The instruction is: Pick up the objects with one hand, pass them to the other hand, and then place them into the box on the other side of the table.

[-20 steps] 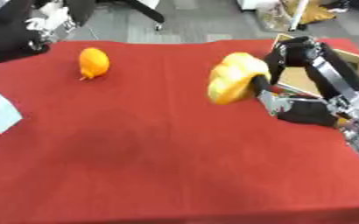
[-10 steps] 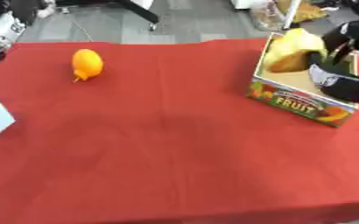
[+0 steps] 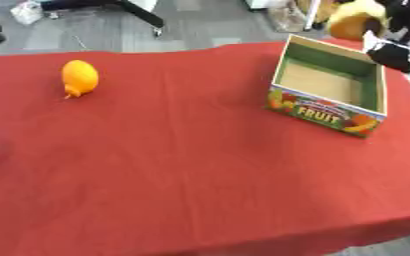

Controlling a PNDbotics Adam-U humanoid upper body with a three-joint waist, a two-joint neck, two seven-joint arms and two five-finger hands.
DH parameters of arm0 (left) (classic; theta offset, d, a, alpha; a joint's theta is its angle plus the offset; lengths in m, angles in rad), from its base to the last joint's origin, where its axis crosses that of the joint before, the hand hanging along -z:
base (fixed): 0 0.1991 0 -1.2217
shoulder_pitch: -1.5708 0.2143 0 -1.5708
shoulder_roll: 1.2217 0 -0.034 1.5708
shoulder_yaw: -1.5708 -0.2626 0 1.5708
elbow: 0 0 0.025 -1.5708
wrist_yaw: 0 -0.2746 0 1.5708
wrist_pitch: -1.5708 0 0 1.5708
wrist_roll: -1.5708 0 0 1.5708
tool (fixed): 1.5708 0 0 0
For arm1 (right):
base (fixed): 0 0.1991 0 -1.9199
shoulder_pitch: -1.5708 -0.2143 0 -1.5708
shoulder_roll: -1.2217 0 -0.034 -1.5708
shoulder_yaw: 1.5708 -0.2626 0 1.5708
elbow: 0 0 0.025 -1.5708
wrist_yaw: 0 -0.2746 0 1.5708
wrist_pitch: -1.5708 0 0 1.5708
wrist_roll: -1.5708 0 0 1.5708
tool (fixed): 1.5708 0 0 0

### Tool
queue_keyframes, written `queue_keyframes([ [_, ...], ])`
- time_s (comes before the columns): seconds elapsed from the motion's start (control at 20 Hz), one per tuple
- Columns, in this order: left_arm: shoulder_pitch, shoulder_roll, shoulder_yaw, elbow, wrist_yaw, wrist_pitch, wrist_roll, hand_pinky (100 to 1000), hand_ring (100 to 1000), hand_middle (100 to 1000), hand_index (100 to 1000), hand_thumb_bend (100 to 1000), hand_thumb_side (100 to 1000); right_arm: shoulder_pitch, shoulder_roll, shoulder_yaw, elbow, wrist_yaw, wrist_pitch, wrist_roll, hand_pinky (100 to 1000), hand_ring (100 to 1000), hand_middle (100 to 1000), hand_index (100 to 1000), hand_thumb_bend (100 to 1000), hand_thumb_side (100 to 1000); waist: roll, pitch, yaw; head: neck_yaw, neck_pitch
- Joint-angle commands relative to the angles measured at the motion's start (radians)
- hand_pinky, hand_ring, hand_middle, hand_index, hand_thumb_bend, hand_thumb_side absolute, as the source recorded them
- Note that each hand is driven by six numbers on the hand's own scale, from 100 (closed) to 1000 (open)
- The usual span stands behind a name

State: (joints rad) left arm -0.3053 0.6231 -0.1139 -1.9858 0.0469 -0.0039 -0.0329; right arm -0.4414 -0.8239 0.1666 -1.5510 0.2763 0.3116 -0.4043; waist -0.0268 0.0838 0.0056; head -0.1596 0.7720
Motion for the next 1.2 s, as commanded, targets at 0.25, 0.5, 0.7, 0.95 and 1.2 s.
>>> queue_keyframes([
  [0.25,0.008,-0.039,0.015,-0.014,-0.022,-0.040,-0.003,894,719,676,762,190,696,-0.109,0.011,-0.004,0.243,0.034,-0.001,-0.037,411,548,433,336,100,197,0.013,-0.003,0.024,-0.040,-0.002],
  [0.5,0.001,-0.068,0.006,-0.014,-0.027,-0.062,-0.015,894,720,676,763,190,694,-0.181,0.065,-0.012,0.441,0.047,0.012,-0.075,410,553,438,341,100,246,0.018,0.005,0.050,-0.062,-0.002],
  [0.7,-0.006,-0.083,0.001,-0.014,-0.027,-0.073,-0.024,895,720,676,765,192,695,-0.212,0.093,-0.021,0.569,0.046,0.003,-0.085,417,558,445,375,100,264,0.019,0.013,0.070,-0.076,-0.002],
  [0.95,-0.004,-0.096,0.000,-0.014,-0.027,-0.078,-0.031,896,721,676,765,192,699,-0.230,0.116,-0.029,0.673,0.049,-0.012,-0.055,457,599,492,535,100,386,0.021,0.018,0.084,-0.083,-0.002],
  [1.2,-0.001,-0.099,-0.002,-0.014,-0.028,-0.076,-0.037,897,723,677,767,193,700,-0.235,0.124,-0.029,0.715,0.066,0.013,0.100,536,701,595,858,100,686,0.021,0.017,0.086,-0.087,-0.002],
])
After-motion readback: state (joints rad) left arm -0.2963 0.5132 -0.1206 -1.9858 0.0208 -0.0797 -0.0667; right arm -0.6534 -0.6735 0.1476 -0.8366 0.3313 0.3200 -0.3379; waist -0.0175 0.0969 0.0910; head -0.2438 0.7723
